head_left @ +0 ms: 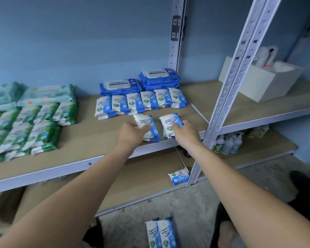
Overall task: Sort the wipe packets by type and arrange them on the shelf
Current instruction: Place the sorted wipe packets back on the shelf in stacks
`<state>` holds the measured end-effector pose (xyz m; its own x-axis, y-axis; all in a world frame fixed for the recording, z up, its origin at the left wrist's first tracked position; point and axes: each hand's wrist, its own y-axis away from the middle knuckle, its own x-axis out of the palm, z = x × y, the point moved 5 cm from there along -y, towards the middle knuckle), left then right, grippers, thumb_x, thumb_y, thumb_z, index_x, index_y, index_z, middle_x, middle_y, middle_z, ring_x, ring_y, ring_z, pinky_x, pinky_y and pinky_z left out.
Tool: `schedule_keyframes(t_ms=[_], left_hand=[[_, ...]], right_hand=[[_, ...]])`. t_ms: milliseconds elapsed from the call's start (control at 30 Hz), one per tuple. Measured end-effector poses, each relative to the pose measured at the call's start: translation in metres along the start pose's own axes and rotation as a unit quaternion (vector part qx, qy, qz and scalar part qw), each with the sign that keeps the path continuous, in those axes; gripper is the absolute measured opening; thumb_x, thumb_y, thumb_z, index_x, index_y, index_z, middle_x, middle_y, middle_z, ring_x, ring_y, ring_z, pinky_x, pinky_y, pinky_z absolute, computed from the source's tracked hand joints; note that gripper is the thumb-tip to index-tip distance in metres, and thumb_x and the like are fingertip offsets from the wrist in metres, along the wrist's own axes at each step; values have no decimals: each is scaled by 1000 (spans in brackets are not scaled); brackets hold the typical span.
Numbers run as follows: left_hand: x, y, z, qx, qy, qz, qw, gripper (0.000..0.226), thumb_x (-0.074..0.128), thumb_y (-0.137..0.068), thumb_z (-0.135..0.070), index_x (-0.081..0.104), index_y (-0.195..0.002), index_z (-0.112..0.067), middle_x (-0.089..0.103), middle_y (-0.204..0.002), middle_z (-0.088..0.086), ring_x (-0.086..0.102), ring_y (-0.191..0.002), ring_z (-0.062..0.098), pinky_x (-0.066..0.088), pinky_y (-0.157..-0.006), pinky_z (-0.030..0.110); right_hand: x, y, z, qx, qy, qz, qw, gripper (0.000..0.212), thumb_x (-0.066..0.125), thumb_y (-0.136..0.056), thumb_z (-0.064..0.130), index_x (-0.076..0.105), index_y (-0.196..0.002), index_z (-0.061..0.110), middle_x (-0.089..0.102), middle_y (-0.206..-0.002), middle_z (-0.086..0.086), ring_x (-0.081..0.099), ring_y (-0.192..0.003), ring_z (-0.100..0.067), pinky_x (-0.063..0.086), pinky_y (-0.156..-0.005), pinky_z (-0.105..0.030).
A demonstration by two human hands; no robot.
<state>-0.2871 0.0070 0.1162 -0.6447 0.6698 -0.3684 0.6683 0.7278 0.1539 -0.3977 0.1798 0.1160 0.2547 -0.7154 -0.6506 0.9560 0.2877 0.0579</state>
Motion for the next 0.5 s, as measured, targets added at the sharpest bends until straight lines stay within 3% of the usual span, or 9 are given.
schedule_keyframes(t_ms=[67, 133, 200, 267, 333, 400, 500], left_hand=[[-7, -4, 1, 2, -40, 1, 999, 60, 77, -80, -53, 63, -123, -14, 70, -86, -4, 66, -71, 14, 54, -66, 30], [-13, -4, -1, 28, -58, 0, 998, 62, 74, -85, -50, 58, -133, -15, 66, -94, -7, 62, -71, 9, 51, -68, 28], [-14, -3, 2, 45, -53, 9, 998, 54, 74, -87, -46, 59, -130, -17, 66, -110, -3, 65, -91, 15, 54, -81, 33], [-13, -3, 6, 44, -12, 32, 998, 62, 76, -87, -40, 55, -140, -16, 62, -133, 2, 60, -117, 19, 51, -95, 33], [-9, -2, 7, 44, 18, 55, 997, 67, 76, -88, -32, 49, -146, -15, 56, -143, 3, 58, -121, 17, 49, -88, 23], [-4, -4, 6, 47, 25, 67, 996, 67, 77, -88, -30, 48, -147, -15, 54, -145, 3, 57, -120, 15, 46, -81, 16], [7, -6, 2, 54, 26, 76, 995, 63, 76, -89, -28, 51, -145, -16, 54, -145, 3, 57, -113, 11, 43, -62, 5]], right_hand=[[-4, -2, -1, -21, 69, -9, 997, 41, 46, -99, 48, 54, -117, 11, 62, -117, -10, 58, -104, -32, 49, -84, -40], [-10, 3, -1, -54, 59, -12, 997, 40, 52, -97, 45, 54, -123, 15, 60, -122, -6, 57, -108, -28, 47, -79, -34], [-13, 10, -3, -79, 17, 18, 997, 41, 58, -95, 35, 51, -133, 21, 57, -124, 2, 55, -104, -17, 42, -66, -19], [-13, 16, -5, -107, 23, 36, 993, 46, 61, -92, 26, 51, -137, 24, 53, -126, 4, 51, -100, -11, 38, -58, -6], [-10, 18, -6, -139, 43, 24, 989, 44, 64, -92, 21, 55, -135, 22, 51, -131, 0, 50, -103, -11, 36, -62, 2], [-6, 19, -4, -151, 51, 7, 987, 40, 65, -94, 21, 57, -133, 22, 51, -133, -2, 52, -111, -15, 36, -68, -1], [0, 17, 1, -168, 55, -5, 984, 38, 66, -94, 24, 60, -131, 22, 52, -132, -2, 53, -118, -18, 40, -85, -20]])
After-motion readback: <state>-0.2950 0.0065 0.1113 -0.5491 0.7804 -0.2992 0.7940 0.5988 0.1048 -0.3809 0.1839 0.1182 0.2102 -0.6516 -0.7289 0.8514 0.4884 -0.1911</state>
